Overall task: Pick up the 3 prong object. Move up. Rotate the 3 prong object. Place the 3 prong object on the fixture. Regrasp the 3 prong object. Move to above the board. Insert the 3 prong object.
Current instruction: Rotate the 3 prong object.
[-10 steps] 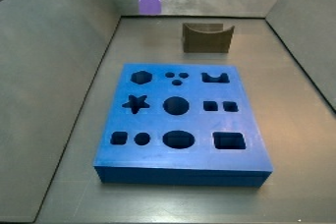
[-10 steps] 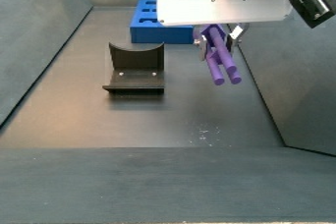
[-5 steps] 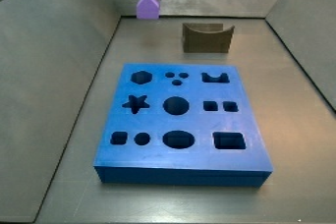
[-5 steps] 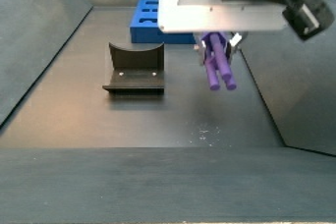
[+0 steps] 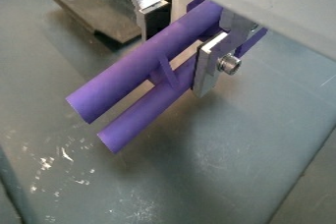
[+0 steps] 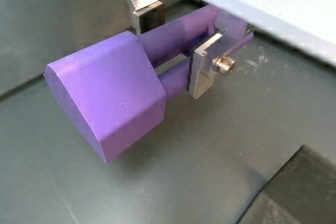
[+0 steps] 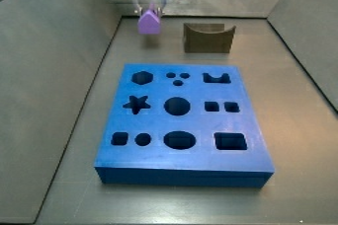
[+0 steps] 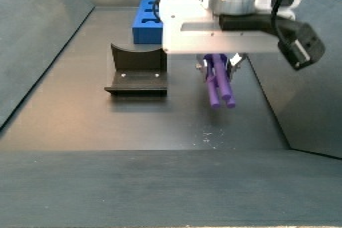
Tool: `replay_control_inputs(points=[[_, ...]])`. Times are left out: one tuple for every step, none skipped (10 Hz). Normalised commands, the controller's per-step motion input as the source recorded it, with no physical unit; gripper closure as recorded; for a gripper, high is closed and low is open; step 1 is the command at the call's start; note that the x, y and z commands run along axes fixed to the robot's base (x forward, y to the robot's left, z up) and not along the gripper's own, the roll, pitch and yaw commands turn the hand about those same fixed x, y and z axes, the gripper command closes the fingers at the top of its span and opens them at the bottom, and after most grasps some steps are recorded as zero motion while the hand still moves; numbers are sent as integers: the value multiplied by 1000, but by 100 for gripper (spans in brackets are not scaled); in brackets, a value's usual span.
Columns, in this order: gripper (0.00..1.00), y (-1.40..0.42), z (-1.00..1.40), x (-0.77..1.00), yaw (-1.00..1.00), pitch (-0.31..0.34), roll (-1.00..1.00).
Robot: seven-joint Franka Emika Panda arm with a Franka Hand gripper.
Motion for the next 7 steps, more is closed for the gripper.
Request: replay_control_inputs(points=[[100,6,-725,43,10,6,160],[100,1,-607,43,13,4,181],[100,-1,-524,43,12,4,196],[100,-2,-429,44,15,2,213],[100,-4,-362,49,17,8,222],[100,-5,-287,48,21,8,231],[100,-4,-250,47,21,8,230]])
